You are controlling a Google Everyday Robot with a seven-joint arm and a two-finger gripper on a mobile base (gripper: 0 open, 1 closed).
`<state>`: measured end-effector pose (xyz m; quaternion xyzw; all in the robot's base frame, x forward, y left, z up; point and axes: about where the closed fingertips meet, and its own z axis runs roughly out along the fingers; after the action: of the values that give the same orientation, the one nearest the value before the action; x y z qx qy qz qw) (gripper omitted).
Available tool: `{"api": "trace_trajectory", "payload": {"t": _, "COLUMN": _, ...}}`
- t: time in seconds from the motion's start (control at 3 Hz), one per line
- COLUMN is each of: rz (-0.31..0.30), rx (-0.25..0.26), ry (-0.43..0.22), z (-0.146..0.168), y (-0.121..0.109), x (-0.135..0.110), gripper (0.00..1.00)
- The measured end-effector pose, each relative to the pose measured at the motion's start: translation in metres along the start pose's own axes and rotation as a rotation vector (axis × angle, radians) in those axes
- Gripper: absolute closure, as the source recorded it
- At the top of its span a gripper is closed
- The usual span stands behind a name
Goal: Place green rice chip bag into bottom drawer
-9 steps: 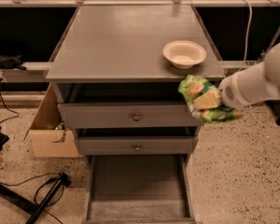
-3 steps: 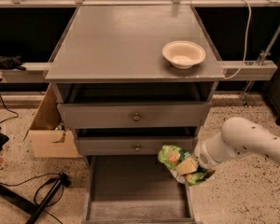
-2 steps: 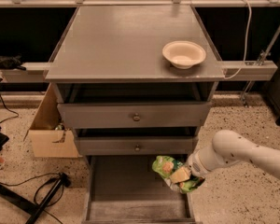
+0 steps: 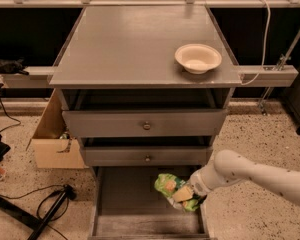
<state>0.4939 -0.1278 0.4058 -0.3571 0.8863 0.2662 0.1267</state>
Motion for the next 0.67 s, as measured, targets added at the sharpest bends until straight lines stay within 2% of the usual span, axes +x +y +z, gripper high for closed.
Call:
{"api": "trace_trajectory", "payload": {"t": 0.33, "rz": -0.057, "rx": -0.037, "ry": -0.035, "z": 0.073, "y": -0.017, "x": 0.017, "gripper": 1.0}}
{"api": "trace_trajectory", "payload": {"t": 0.67, "rz": -0.041, "rx": -0.072, "ry": -0.026, "z": 0.094, "y": -0.011, "x": 0.033, "gripper": 0.74}}
